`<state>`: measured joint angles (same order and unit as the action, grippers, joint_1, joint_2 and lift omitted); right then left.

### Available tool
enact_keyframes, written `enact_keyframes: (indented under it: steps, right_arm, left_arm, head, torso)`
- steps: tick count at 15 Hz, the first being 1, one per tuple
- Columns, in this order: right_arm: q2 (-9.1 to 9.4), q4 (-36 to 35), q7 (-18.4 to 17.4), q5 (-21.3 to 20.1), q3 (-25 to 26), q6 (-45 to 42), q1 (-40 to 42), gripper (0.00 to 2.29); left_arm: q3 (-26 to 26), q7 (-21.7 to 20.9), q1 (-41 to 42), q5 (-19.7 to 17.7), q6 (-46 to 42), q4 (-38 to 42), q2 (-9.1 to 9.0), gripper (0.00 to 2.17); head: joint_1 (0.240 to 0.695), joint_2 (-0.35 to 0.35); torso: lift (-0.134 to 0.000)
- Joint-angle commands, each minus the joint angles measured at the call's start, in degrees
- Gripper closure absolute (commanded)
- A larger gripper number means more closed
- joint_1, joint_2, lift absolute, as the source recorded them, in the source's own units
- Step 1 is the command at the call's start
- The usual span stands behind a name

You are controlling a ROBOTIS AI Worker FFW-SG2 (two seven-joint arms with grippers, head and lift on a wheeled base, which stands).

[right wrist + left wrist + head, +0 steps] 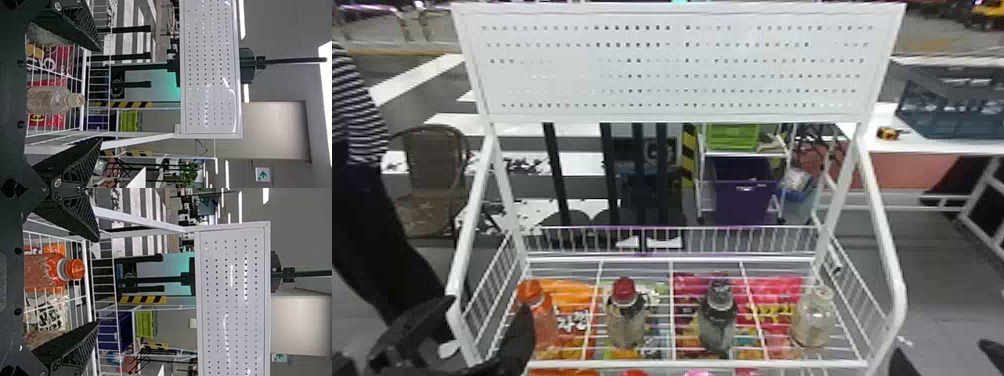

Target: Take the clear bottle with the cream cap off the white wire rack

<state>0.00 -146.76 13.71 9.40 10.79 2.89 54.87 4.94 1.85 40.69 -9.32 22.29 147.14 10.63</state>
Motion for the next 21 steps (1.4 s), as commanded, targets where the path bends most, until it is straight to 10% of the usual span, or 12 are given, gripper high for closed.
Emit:
enact_keyframes:
  steps: [1, 11, 21]
  right_arm:
    - [0.05, 4.4, -0.1, -0.1, -0.2, -2.4, -1.9, 0.09]
    - [0.05, 47.0, -0.8, -8.5, -5.5, -15.6, -27.6, 0.09]
    - [0.05, 62.1, -7.3, -12.0, -7.3, -15.2, -44.1, 0.09]
  left_arm:
    - [0.0, 0.0, 0.1, 0.0, 0.0, 0.2, 0.0, 0.14]
    - [-4.9, 0.4, -1.8, 3.3, 7.4, 0.6, 0.53, 0.14]
    - [-5.9, 0.5, -2.2, 5.0, 12.7, 2.5, 1.06, 0.14]
  head:
    - [0.499, 0.0]
    - [0.499, 0.0]
    - [0.499, 0.0]
  torso:
    - [0.0]
    - [0.0]
    - [0.0]
